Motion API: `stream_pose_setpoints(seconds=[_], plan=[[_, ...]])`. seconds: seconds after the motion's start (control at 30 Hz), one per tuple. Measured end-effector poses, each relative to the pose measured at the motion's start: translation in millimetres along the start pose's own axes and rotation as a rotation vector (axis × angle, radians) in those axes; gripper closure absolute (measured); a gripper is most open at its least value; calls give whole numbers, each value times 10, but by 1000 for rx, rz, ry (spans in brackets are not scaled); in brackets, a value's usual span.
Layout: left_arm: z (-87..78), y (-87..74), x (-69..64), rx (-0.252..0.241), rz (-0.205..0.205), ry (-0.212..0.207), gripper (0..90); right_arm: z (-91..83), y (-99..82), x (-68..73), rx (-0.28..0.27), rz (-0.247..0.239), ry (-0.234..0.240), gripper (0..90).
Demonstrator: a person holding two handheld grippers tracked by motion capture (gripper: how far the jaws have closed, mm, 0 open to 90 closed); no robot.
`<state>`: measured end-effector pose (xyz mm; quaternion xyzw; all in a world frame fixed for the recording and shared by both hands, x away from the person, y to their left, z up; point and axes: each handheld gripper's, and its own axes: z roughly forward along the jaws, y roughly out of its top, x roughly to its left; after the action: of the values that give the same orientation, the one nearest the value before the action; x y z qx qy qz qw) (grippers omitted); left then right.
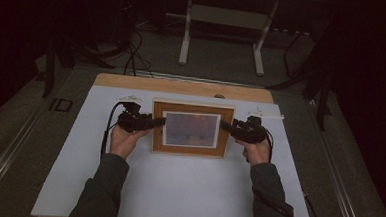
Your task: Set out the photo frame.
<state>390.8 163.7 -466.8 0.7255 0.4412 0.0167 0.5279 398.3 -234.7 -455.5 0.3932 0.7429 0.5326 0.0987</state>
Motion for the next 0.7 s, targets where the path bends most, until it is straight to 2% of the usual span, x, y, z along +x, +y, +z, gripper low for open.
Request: stream_pose_setpoints(seconds=[0.27,0.57,0.7], plan=[[-3,-16,-1,10,-40,-23,557,-46,-33,23,5,3,5,587],[-11,-21,-13,9,-31,-17,552,-39,-21,20,9,-5,6,573],[-34,-17,-25,-6,-30,-27,507,-42,-17,20,11,-6,-4,542]])
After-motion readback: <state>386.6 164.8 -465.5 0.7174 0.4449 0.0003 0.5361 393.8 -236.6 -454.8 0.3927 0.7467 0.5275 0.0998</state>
